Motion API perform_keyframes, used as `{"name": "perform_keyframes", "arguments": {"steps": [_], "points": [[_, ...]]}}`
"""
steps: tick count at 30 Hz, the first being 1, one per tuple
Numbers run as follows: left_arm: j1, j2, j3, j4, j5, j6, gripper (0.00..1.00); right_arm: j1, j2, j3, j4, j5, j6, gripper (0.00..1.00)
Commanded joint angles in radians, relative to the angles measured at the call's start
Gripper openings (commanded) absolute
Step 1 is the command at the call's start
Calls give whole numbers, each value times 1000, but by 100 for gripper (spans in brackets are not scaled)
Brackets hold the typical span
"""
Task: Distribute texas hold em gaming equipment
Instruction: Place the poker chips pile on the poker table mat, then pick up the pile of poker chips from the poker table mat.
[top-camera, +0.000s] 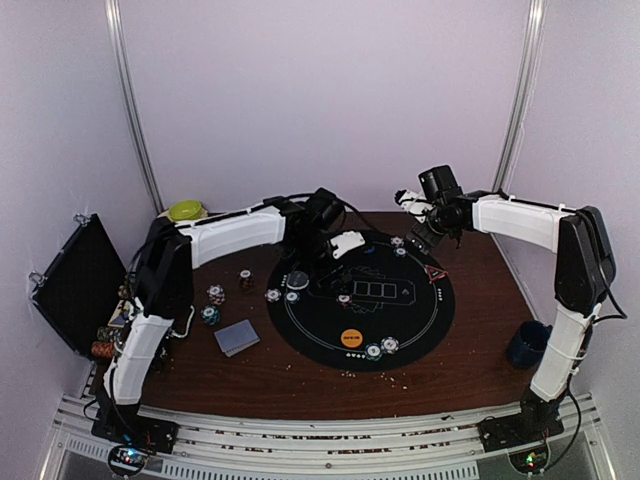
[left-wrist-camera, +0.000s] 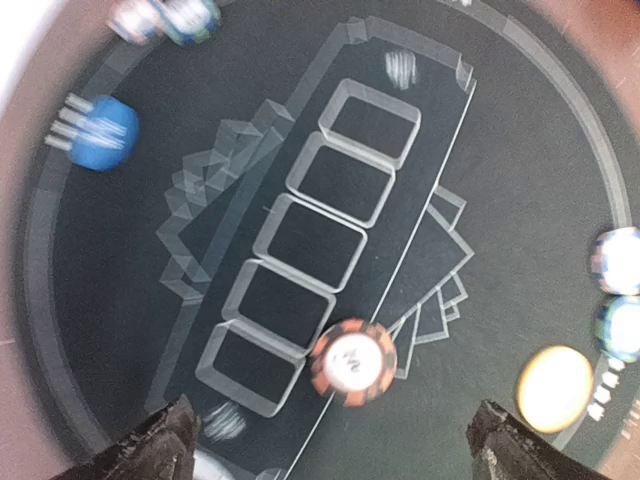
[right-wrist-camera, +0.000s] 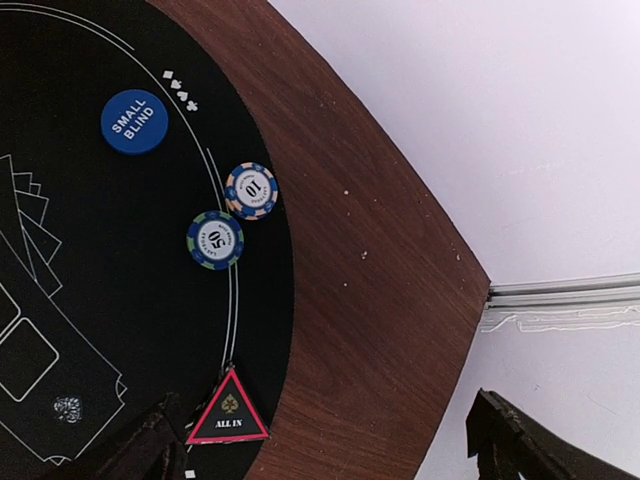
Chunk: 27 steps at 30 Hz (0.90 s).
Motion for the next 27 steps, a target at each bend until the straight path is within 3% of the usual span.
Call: {"name": "perform_keyframes", "arguments": {"steps": [1,6,13,19,27], "points": [[42,-273,-129,94,-83,38,98,43,5,48,-44,-54,27,100],[159,-507,-391,166,-117,52,98,117,68,117,-115,-154,62,100],[387,-808,-786,303,-63,99,98,204,134,186,-128,-341,146,100],[424,-1050,-1151,545,-166,101,98,271,218,232,-172,-342,174,100],[450,-1076,-1181,561,-131,43,98,330,297,274,-246,-334,159,99]]}}
